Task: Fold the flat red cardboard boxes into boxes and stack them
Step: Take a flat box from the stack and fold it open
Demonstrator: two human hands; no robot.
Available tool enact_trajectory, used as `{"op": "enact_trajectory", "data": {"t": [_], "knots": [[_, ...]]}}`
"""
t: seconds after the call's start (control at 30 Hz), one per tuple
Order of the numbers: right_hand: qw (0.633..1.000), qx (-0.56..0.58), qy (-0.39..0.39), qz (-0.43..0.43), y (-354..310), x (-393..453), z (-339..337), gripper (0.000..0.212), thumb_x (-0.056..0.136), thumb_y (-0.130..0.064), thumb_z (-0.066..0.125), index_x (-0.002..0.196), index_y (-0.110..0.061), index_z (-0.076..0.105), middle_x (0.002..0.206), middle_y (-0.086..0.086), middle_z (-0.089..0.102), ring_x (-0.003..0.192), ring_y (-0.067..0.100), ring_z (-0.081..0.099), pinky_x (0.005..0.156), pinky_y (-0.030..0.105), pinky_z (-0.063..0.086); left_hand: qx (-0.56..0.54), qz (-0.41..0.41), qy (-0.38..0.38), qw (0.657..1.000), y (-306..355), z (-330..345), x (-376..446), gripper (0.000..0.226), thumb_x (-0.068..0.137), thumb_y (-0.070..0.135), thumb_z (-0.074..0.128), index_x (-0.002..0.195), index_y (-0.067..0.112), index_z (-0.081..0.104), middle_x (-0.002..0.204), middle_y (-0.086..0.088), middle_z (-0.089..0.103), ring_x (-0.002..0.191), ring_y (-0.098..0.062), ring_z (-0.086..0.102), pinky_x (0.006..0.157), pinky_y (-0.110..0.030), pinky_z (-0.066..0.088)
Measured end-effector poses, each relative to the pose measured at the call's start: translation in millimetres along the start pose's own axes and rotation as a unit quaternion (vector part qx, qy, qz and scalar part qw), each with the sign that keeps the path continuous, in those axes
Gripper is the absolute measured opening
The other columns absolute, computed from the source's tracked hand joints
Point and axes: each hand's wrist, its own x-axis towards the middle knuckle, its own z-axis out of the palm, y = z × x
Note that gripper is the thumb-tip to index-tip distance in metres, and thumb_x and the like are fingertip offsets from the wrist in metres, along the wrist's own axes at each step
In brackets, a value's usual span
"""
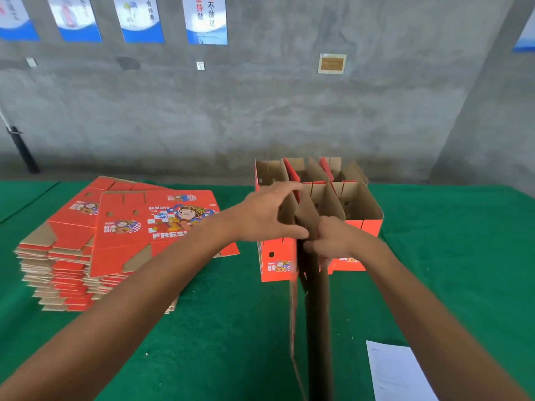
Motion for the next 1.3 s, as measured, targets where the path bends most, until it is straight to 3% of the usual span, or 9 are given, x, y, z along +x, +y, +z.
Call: {"op": "enact_trajectory", "data": {"t": [0.07, 0.2, 0.33, 0.47, 0.73, 0.93, 1.1, 1.2, 1.3], "knots": [[0.997, 0.065, 0.033, 0.021, 12, -5, 4, 0.039, 0.094, -0.017, 0.058, 0.055, -0.012, 0.059, 0.047, -0.002, 0.066, 0.043, 0.012, 0.066, 0.038, 0.015, 0.041, -0.106, -0.067, -0.042, 0.991, 0, 2, -32, 0.113, 0.068, 0.087, 0.069, 0.158, 0.044, 0.017, 0.166, 0.021, 0.022, 0.141, 0.008, 0.024, 0.118, -0.027, 0.028], [0.958, 0.233, 0.12, 0.115, 33, -14, 13, 0.024, 0.09, -0.005, 0.058, 0.068, -0.002, 0.065, 0.05, 0.003, 0.068, 0.047, 0.021, 0.07, 0.041, 0.023, 0.052, -0.097, -0.115, -0.173, 0.973, 3, 26, -80, 0.12, 0.063, 0.096, 0.063, 0.159, 0.046, 0.01, 0.159, 0.037, 0.025, 0.139, 0.011, 0.037, 0.121, -0.031, 0.03], [0.92, 0.335, 0.092, 0.179, 41, -23, 30, 0.029, 0.091, -0.011, 0.05, 0.095, 0.014, 0.064, 0.075, 0.026, 0.074, 0.066, 0.042, 0.075, 0.068, 0.048, 0.065, -0.101, -0.11, -0.15, 0.977, 3, 53, -99, 0.106, 0.074, 0.094, 0.053, 0.16, 0.041, 0.02, 0.165, 0.022, 0.026, 0.142, -0.003, 0.043, 0.112, -0.026, 0.037], [0.913, 0.326, 0.094, 0.225, 46, -30, 47, 0.032, 0.091, -0.017, 0.048, 0.089, 0.011, 0.065, 0.069, 0.023, 0.073, 0.062, 0.035, 0.075, 0.063, 0.037, 0.064, -0.178, -0.112, -0.132, 0.969, 8, 52, -108, 0.091, 0.074, 0.092, 0.056, 0.152, 0.049, 0.035, 0.15, 0.04, 0.037, 0.129, 0.01, 0.051, 0.107, -0.023, 0.042], [0.908, 0.343, 0.079, 0.227, 46, -38, 65, 0.029, 0.093, -0.014, 0.048, 0.095, 0.01, 0.063, 0.073, 0.023, 0.074, 0.064, 0.036, 0.076, 0.064, 0.039, 0.065, 0.022, -0.149, -0.195, 0.969, 11, 57, -84, 0.087, 0.081, 0.06, 0.077, 0.152, 0.023, 0.044, 0.144, 0.003, 0.058, 0.127, -0.016, 0.058, 0.109, -0.034, 0.046], [0.919, 0.32, 0.078, 0.216, 37, -41, 68, 0.035, 0.092, -0.015, 0.046, 0.078, 0.007, 0.07, 0.07, 0.018, 0.075, 0.063, 0.03, 0.076, 0.057, 0.027, 0.06, 0.058, -0.146, -0.193, 0.968, 22, 78, -86, 0.056, 0.089, 0.045, 0.065, 0.139, 0.022, 0.055, 0.129, 0.002, 0.065, 0.116, -0.022, 0.064, 0.101, -0.037, 0.053], [0.944, 0.279, 0.053, 0.17, 49, -54, 70, 0.025, 0.093, -0.016, 0.057, 0.088, 0.008, 0.064, 0.065, 0.017, 0.073, 0.058, 0.035, 0.074, 0.054, 0.037, 0.061, 0.026, -0.252, -0.207, 0.945, -24, 61, -65, 0.013, 0.09, 0.004, 0.053, 0.098, 0.005, 0.063, 0.084, -0.012, 0.072, 0.062, -0.018, 0.075, 0.057, -0.03, 0.062], [0.99, 0.123, -0.011, 0.069, 66, -73, 70, 0.034, 0.092, -0.02, 0.064, 0.06, -0.015, 0.054, 0.045, -0.009, 0.06, 0.043, 0.003, 0.06, 0.042, 0.023, 0.043, 0.115, -0.3, -0.165, 0.933, -80, 23, -44, 0.013, 0.089, 0.017, 0.07, 0.09, 0.004, 0.07, 0.082, -0.005, 0.067, 0.081, -0.022, 0.07, 0.067, -0.026, 0.051], [0.999, -0.029, -0.015, 0.019, 66, -78, 91, 0.043, 0.084, -0.032, 0.066, 0.055, -0.015, 0.039, 0.042, -0.006, 0.044, 0.037, 0.004, 0.039, 0.043, 0.024, 0.025, 0.118, -0.316, -0.204, 0.919, -114, 24, -37, 0.034, 0.087, 0.036, 0.079, 0.101, 0.005, 0.075, 0.088, -0.005, 0.071, 0.08, -0.02, 0.065, 0.069, -0.026, 0.049]]}}
